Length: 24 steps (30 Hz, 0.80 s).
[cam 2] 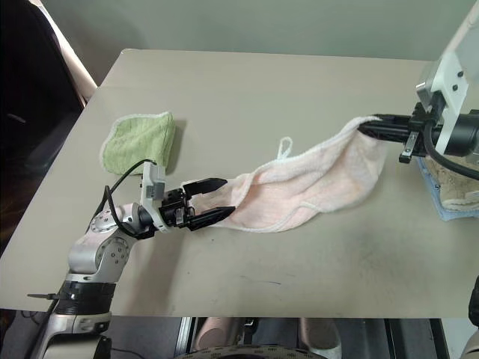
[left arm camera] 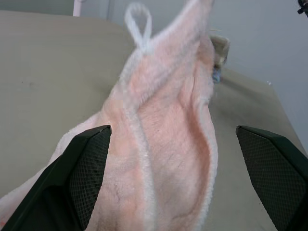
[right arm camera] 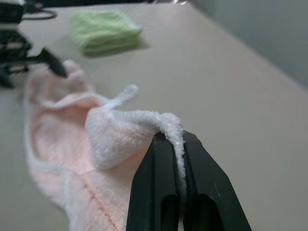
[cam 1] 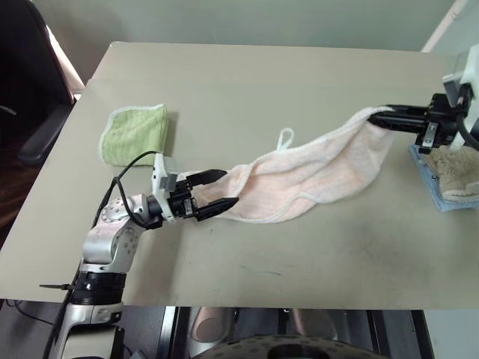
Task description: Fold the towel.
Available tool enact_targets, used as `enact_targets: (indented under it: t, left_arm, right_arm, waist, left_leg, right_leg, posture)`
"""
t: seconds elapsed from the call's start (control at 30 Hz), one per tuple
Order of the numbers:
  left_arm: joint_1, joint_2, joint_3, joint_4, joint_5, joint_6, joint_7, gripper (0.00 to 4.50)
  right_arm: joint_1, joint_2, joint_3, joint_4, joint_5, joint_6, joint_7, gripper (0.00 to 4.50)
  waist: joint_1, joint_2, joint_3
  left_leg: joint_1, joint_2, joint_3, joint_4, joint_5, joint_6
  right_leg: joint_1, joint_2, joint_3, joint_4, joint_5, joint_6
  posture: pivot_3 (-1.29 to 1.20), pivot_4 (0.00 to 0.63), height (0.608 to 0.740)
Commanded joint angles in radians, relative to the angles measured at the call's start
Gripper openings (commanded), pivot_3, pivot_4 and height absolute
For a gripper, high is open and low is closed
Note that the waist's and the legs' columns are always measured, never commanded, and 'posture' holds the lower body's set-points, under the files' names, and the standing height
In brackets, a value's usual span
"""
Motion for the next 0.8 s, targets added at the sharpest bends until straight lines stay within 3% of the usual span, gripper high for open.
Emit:
enact_targets:
  t: [0.03, 0.4, 0.8]
  left_arm:
    - [-0.032, 0.009, -0.013, 0.018, 0.015, -0.021, -0.030, 4.50]
    - [-0.011, -0.022, -0.052, 0.013, 0.038, -0.029, -0.036, 4.50]
    - [-0.034, -0.086, -0.069, 0.053, 0.084, -0.086, 0.005, 4.50]
  right_arm:
    - [-0.037, -0.004, -0.036, -0.082, 0.000, 0.001, -0.079, 0.03]
    - [-0.244, 0.011, -0.006, -0.101, -0.045, 0.066, -0.302, 0.03]
    - [-0.477, 0.012, 0.089, -0.035, -0.115, 0.129, -0.354, 0.03]
  waist:
    - [0.000, 0.000, 0.000]
    - [0.000, 0.001, 0.001]
    - [0.001, 0.001, 0.001]
  left_leg:
    - [0.000, 0.000, 0.000, 0.000, 0.000, 0.000]
    - [-0.001, -0.001, 0.000, 0.000, 0.000, 0.001]
    - [-0.007, -0.001, 0.000, 0.002, 0.000, 0.000]
  right_leg:
    - [0.000, 0.000, 0.000, 0.000, 0.000, 0.000]
    - [-0.001, 0.000, 0.000, 0.000, -0.001, 0.003]
    - [-0.005, -0.001, 0.000, 0.000, -0.002, 0.008]
  posture:
    - [0.00, 0.150, 0.728]
    - [0.00, 0.150, 0.728]
    - [0.00, 0.150, 0.728]
